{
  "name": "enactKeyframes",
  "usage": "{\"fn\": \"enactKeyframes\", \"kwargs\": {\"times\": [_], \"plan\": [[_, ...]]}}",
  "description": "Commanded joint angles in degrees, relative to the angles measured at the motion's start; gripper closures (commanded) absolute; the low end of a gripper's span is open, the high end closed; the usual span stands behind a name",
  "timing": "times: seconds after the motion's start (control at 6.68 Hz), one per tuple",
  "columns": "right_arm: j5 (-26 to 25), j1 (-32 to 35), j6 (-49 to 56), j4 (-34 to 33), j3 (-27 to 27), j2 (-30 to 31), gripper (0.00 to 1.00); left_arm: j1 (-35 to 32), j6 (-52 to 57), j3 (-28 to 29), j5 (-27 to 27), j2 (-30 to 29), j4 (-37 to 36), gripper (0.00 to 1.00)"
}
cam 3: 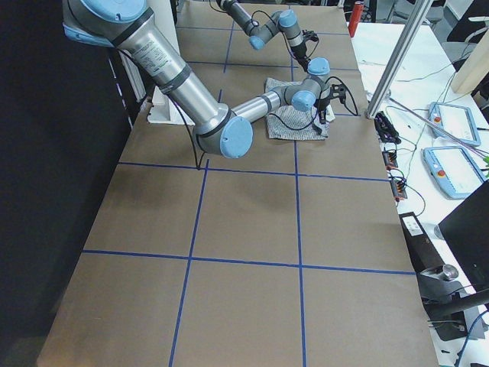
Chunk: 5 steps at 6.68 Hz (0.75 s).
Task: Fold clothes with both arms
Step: 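Release the hem near the collar and raise both grippers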
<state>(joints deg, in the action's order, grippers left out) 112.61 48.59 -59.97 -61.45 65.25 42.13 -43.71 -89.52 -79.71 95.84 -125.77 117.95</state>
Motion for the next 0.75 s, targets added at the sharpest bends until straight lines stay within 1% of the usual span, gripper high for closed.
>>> {"fn": "enactKeyframes", "kwargs": {"times": [0.0, 0.15, 0.3, 0.45, 0.6], "plan": [[0.1, 0.0, -0.1, 2.6, 1.0, 2.8, 0.0, -0.1, 0.1, -0.2, 1.5, 0.0, -0.4, 0.0], [0.7, -0.8, -1.1, 2.9, 5.2, 5.6, 0.0, -0.1, 0.1, -2.3, 2.1, 0.4, -0.9, 0.0], [0.9, -3.8, -4.9, 2.3, 12.2, 11.7, 0.0, -0.2, 0.1, -4.6, 3.0, 0.7, -1.7, 0.0], [0.9, -6.3, -7.9, 2.0, 17.1, 16.0, 0.0, -0.1, 0.0, -6.8, 3.0, 0.4, -4.4, 0.0], [0.9, -7.9, -10.0, -0.4, 22.1, 19.2, 0.0, -0.1, -0.3, -8.2, 3.1, 0.4, -4.7, 0.0]]}}
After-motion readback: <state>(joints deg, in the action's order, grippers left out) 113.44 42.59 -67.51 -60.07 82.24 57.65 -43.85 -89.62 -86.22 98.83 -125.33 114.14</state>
